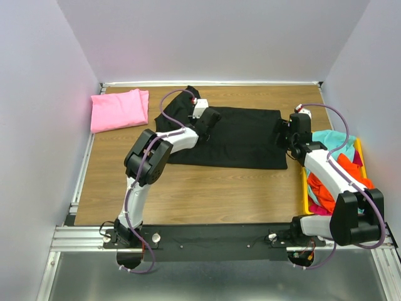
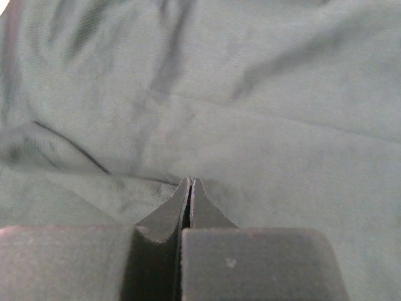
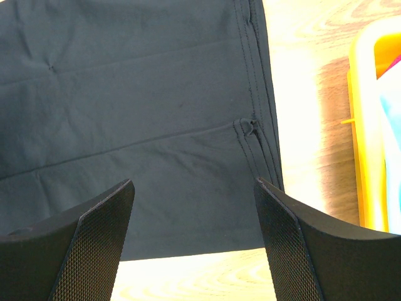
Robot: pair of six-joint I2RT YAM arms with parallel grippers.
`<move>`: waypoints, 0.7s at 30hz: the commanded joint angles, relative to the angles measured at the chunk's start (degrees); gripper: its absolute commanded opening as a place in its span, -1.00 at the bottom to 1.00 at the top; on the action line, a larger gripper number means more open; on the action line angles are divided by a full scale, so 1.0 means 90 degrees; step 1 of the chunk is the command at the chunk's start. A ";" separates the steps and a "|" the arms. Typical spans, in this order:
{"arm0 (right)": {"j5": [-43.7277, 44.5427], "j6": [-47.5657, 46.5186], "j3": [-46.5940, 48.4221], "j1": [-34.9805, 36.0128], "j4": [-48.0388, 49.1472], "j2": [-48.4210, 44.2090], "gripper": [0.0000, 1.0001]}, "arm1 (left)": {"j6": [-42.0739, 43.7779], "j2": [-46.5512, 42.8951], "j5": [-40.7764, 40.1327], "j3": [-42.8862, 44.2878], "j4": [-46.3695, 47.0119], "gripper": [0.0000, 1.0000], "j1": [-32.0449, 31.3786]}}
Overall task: Fold and stack the t-shirts
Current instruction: Fold the tshirt
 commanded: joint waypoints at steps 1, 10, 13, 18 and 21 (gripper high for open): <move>-0.0079 -0.0110 -0.0040 0.0042 0.0131 0.0025 0.68 | 0.0138 -0.0034 -0.0392 0.0213 0.0031 -1.00 -0.0127; -0.0099 -0.0130 -0.0030 0.0032 0.0131 0.0054 0.68 | 0.0304 0.0083 -0.0265 0.0282 0.0109 -1.00 -0.0167; -0.0109 -0.0130 -0.0020 0.0032 0.0131 0.0103 0.68 | 0.0305 0.0083 -0.0187 0.0282 0.0138 -0.79 -0.0167; -0.0148 -0.0120 0.0019 0.0042 0.0131 0.0220 0.68 | 0.0275 -0.0131 -0.0196 0.0282 0.0138 0.44 -0.0167; -0.0119 -0.0130 0.0058 0.0100 0.0131 0.0240 0.68 | 0.0236 -0.0375 -0.0177 0.0262 0.0148 0.70 -0.0167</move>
